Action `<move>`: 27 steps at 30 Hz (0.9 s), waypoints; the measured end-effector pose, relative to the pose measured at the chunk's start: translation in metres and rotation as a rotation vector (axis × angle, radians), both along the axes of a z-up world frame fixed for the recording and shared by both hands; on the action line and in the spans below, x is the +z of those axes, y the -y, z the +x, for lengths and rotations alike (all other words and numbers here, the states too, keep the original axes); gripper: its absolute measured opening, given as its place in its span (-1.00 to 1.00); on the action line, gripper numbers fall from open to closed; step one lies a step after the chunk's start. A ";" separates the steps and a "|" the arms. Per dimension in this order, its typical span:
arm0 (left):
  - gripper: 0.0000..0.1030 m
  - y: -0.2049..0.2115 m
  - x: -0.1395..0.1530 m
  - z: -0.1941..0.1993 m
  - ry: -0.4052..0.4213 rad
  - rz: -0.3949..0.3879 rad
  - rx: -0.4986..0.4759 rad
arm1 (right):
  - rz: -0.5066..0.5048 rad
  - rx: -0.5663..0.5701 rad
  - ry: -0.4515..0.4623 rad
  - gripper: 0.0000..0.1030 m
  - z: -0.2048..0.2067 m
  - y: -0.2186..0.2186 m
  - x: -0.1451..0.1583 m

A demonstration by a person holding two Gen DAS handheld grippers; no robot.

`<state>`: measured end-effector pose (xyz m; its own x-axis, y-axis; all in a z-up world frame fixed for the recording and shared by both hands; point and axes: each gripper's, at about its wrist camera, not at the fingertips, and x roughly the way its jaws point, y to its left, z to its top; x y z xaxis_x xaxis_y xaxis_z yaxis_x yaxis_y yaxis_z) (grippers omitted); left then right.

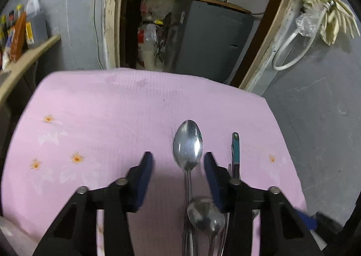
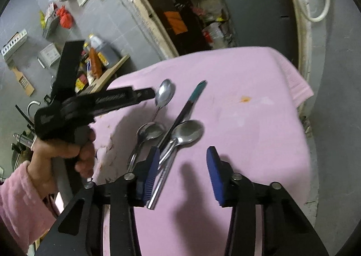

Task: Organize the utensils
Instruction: 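Grasp a silver spoon with the left tool while the right tool grasps another spoon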

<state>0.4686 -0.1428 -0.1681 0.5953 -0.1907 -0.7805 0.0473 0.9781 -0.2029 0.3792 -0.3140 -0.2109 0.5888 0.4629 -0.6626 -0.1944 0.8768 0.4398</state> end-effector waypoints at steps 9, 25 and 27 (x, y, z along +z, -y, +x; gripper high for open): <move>-0.29 0.000 -0.013 0.017 -0.018 -0.019 -0.035 | 0.012 -0.029 -0.067 -0.59 0.019 -0.020 -0.011; -0.44 -0.004 -0.015 0.036 0.005 -0.056 -0.061 | 0.098 -0.106 -0.081 -0.93 0.051 0.003 -0.015; -0.71 -0.002 -0.020 0.039 -0.035 -0.077 -0.093 | 0.105 -0.090 -0.090 -0.93 0.049 0.006 -0.018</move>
